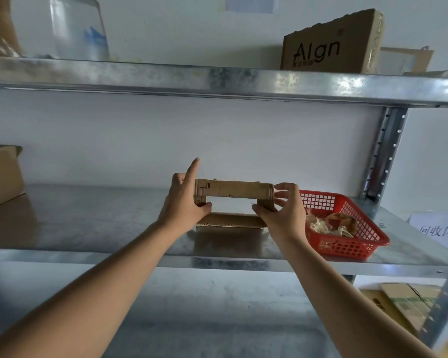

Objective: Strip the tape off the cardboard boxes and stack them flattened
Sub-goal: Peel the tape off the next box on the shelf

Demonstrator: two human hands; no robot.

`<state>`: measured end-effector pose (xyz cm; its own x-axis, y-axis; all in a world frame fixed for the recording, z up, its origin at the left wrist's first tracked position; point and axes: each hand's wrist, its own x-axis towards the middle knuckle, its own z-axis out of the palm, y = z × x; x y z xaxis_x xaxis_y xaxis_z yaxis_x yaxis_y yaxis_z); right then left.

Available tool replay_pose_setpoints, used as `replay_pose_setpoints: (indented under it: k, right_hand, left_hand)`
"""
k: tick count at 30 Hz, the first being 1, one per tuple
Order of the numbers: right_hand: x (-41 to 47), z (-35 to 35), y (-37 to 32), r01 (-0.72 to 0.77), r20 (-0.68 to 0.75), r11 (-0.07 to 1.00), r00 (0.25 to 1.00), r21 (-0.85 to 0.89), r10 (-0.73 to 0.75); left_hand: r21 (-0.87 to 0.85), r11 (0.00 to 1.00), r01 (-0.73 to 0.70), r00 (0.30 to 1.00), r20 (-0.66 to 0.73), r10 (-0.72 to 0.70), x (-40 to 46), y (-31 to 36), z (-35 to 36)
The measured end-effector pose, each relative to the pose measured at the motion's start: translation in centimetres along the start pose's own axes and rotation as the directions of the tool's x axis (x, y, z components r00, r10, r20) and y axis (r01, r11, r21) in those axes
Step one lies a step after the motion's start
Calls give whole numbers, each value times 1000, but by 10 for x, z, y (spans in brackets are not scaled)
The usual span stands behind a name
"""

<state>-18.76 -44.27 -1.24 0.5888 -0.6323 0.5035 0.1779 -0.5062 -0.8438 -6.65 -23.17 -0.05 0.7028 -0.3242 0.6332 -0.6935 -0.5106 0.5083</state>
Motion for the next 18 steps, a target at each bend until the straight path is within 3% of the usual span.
replay_pose_setpoints:
  k: [5,10,13,15,16,17,18]
  right_hand:
    - [-6,1,-4,-30,-70,997,997,-72,25]
    - [-10,-1,-9,52,-95,999,994,13,-51]
    - [-9,-2,-9,76,-81,997,994,25,-74]
    - [-7,-1,-6,93,-82,995,992,18,-92]
    - [-6,-1,-4,90,-83,996,993,23,-88]
    - [-5,-1,-1,81,-90,996,993,33,-78]
    - [-3,-2,1,69,-104,996,993,49,-64]
  left_hand:
    - [-168,985,38,999,-29,-43,-13,-4,5]
    - [-427,898,104,985,-81,-152,-14,-8,2]
    - [-453,884,114,967,-155,-204,-10,-11,2]
    - [-596,785,168,964,-67,-257,-6,-14,-3]
    - [-692,689,216,968,62,-241,-5,-16,-6]
    - [-751,604,268,963,206,-171,-5,-19,-10]
    - [-753,596,281,950,304,-64,-5,-24,-13]
